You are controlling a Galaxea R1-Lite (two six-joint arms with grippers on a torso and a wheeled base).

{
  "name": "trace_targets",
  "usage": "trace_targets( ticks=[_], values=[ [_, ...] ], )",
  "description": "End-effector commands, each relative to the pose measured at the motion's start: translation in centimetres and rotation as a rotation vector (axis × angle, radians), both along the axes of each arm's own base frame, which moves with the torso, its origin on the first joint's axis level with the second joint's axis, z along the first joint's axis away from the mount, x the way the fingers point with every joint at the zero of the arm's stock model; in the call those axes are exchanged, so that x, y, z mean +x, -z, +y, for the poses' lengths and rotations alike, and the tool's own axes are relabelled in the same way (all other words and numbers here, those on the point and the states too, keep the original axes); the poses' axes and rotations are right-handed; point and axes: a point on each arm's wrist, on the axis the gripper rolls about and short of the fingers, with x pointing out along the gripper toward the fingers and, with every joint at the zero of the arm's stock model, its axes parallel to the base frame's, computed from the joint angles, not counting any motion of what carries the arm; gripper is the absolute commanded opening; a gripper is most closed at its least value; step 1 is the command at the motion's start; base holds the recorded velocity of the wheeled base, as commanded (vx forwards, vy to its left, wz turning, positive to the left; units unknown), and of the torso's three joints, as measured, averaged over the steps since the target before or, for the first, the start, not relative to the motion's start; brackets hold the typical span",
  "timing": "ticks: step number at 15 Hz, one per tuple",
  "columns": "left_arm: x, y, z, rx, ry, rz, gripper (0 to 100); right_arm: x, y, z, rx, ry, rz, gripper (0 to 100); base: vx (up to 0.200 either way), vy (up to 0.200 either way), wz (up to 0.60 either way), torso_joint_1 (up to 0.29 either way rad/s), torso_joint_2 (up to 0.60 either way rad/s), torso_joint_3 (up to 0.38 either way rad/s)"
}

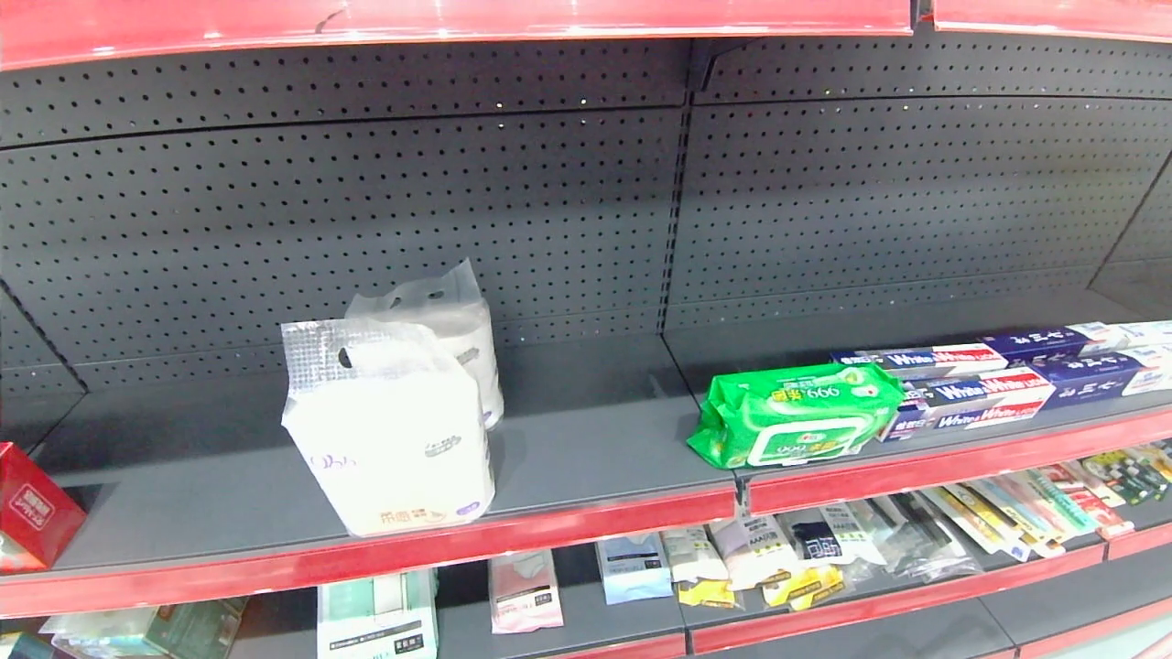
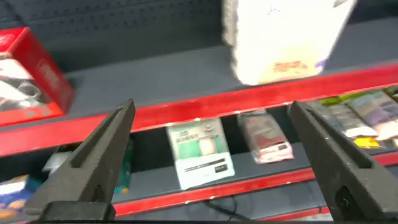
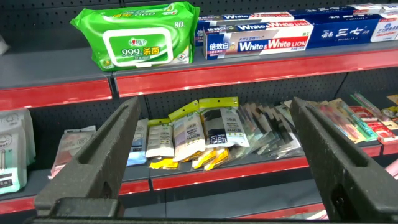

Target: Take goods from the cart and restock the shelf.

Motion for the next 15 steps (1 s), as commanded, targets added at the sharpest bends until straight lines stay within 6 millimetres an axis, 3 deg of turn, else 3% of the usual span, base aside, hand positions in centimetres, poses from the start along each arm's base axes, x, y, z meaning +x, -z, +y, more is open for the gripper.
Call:
trace_targets(
  ticks=[1, 4, 5, 7, 11, 13, 15],
  values=[
    [-0.24, 0.48, -0.02, -0.002, 0.022, -0.029, 100, 0.00, 0.00, 0.00, 0.001, 0.000, 0.000, 100, 0.000, 0.000, 0.00, 0.000, 0.00, 0.000],
    [-0.27, 0.05, -0.46, -0.045, 0.216, -0.072, 100, 0.00, 0.00, 0.00, 0.001, 0.000, 0.000, 100, 0.000, 0.000, 0.00, 0.000, 0.00, 0.000],
    [-0.26, 0.24, -0.41, -0.015, 0.198, -0.058, 100, 0.00, 0.00, 0.00, 0.001, 0.000, 0.000, 100, 0.000, 0.000, 0.00, 0.000, 0.00, 0.000],
    [-0.22, 0.43, 0.16, -0.038, -0.062, -0.035, 100, -0.01, -0.04, 0.00, -0.001, 0.000, -0.001, 100, 0.000, 0.000, 0.00, 0.000, 0.00, 0.000],
    [-0.22, 0.48, 0.20, -0.022, -0.080, -0.035, 100, 0.00, 0.00, 0.00, -0.001, 0.001, 0.000, 100, 0.000, 0.000, 0.00, 0.000, 0.00, 0.000],
    [-0.27, 0.93, 0.45, -0.051, -0.198, 0.008, 100, 0.00, 0.00, 0.00, -0.001, 0.000, 0.000, 100, 0.000, 0.000, 0.00, 0.000, 0.00, 0.000],
    [-0.27, 0.91, 0.46, -0.064, -0.202, 0.005, 100, -0.01, -0.04, 0.00, -0.001, 0.000, -0.001, 100, 0.000, 0.000, 0.00, 0.000, 0.00, 0.000]
  ],
)
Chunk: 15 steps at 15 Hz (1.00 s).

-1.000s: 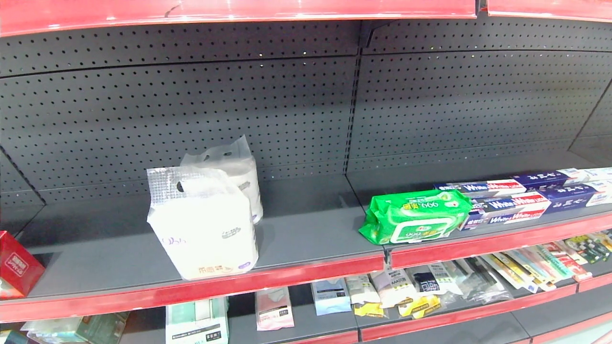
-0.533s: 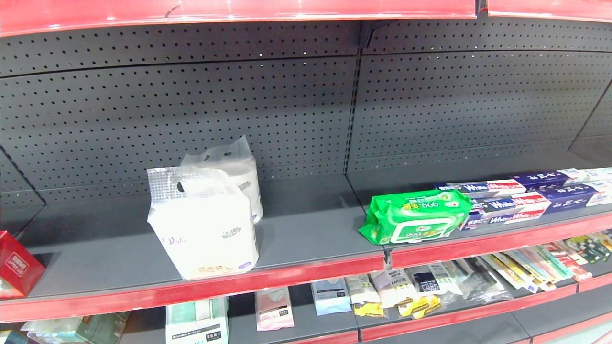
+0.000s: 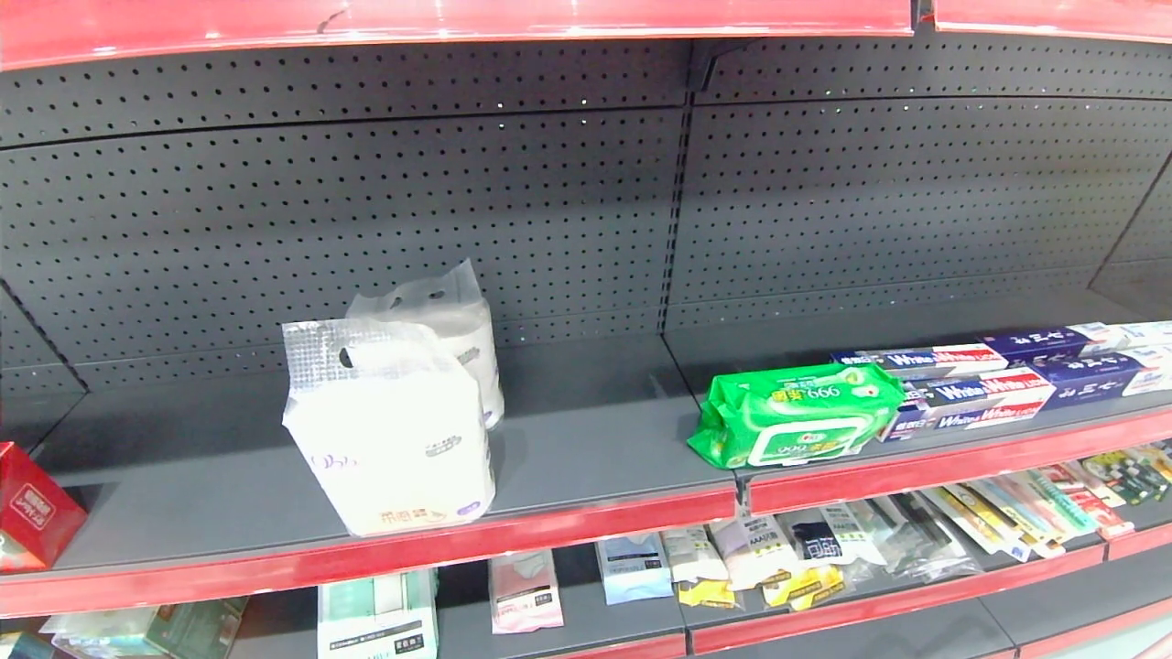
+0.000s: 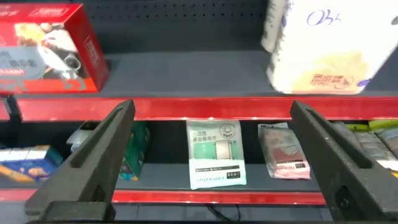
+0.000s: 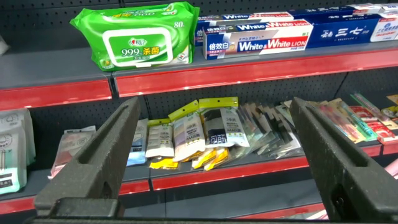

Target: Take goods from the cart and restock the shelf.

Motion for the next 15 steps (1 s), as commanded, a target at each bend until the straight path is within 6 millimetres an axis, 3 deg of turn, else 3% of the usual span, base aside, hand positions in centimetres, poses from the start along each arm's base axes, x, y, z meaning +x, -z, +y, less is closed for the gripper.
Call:
trace_targets(
  ticks=[1, 9, 15],
  values=[
    [0.05, 0.00, 0.01, -0.005, 0.000, 0.007, 100, 0.00, 0.00, 0.00, -0.001, 0.000, 0.000, 100, 0.000, 0.000, 0.00, 0.000, 0.00, 0.000],
    [0.05, 0.00, 0.00, -0.002, 0.000, 0.008, 100, 0.00, 0.00, 0.00, -0.005, 0.000, 0.001, 100, 0.000, 0.000, 0.00, 0.000, 0.00, 0.000],
    [0.05, 0.00, 0.00, 0.000, 0.000, 0.008, 100, 0.00, 0.00, 0.00, -0.007, -0.001, 0.001, 100, 0.000, 0.000, 0.60, 0.001, 0.00, 0.002]
  ],
)
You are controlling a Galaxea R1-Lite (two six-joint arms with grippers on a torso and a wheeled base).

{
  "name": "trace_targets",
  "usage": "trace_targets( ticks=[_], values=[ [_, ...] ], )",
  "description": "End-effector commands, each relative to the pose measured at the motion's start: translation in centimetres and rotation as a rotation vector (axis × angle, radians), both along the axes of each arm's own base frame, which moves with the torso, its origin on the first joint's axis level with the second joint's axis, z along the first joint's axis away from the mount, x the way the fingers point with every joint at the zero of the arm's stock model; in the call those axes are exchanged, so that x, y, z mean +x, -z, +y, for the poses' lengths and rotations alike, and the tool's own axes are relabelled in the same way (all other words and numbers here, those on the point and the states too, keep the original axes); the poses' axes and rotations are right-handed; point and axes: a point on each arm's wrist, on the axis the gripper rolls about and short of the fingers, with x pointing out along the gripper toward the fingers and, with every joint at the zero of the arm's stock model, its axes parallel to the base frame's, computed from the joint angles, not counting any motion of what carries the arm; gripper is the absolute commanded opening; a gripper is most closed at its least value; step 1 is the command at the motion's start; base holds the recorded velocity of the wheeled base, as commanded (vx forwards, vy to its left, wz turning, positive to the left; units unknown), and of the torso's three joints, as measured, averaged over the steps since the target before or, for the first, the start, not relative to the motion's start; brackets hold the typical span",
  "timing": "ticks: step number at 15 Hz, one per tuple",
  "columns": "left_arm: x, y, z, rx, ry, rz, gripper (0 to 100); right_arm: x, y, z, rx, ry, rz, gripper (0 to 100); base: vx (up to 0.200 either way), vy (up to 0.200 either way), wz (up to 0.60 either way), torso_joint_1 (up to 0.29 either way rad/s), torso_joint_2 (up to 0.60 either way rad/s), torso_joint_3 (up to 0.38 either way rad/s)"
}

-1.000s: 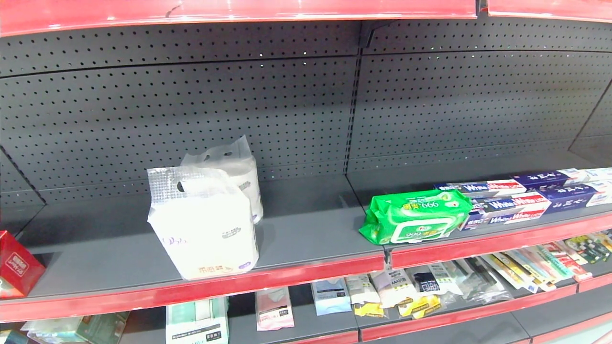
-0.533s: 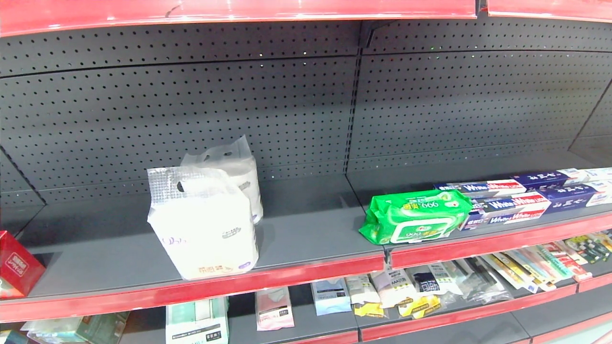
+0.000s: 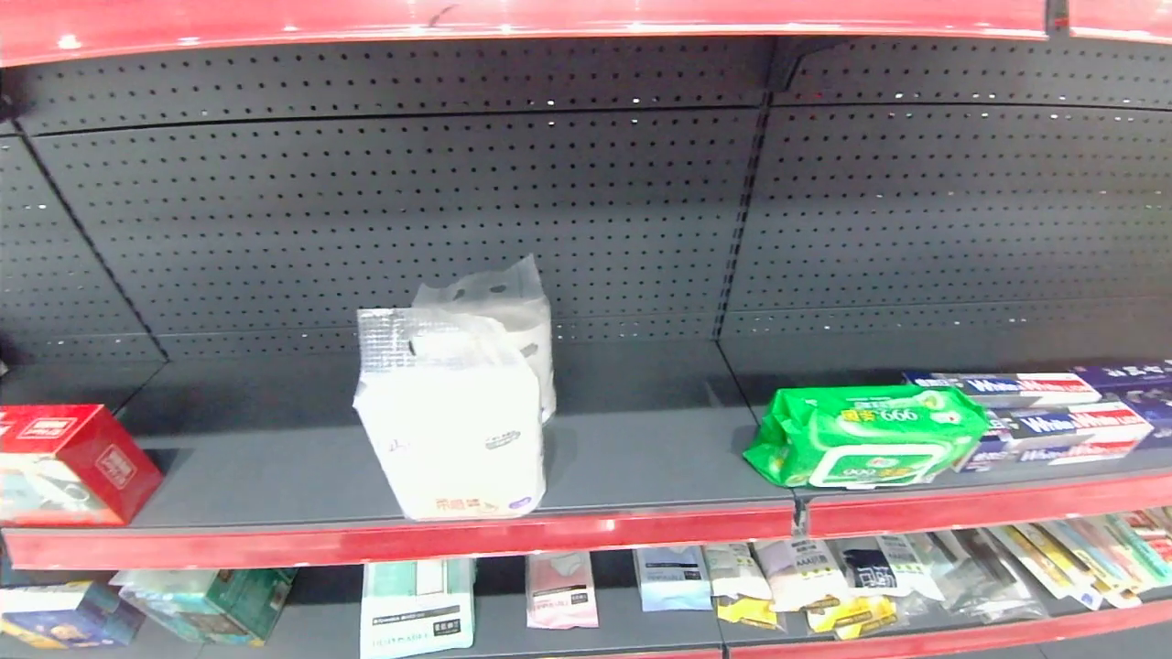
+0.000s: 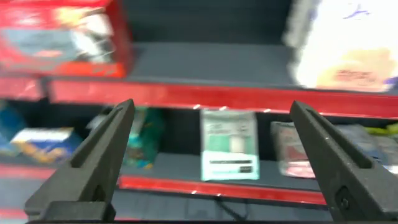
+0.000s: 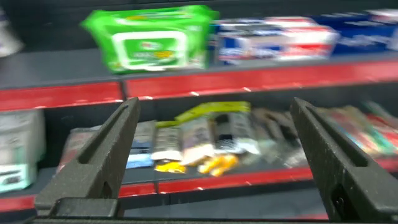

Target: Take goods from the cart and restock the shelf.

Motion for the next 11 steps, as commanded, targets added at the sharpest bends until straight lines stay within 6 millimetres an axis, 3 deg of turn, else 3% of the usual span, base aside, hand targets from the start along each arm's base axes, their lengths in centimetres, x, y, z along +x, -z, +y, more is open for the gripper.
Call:
trace_targets(
  ticks=[1, 2, 11],
  values=[
    [0.03, -0.01, 0.00, 0.000, -0.001, 0.004, 100, 0.01, 0.02, 0.00, -0.001, 0.000, 0.001, 100, 0.000, 0.000, 0.60, 0.007, 0.00, 0.002],
    [0.03, -0.01, 0.00, 0.000, -0.001, 0.004, 100, 0.00, -0.02, 0.00, -0.001, 0.001, 0.000, 100, 0.000, 0.000, 0.60, 0.002, 0.01, 0.002],
    [0.03, -0.01, 0.01, 0.000, 0.001, 0.004, 100, 0.01, 0.02, 0.00, 0.001, 0.001, 0.001, 100, 0.000, 0.000, 0.00, 0.000, 0.00, 0.000]
  ],
)
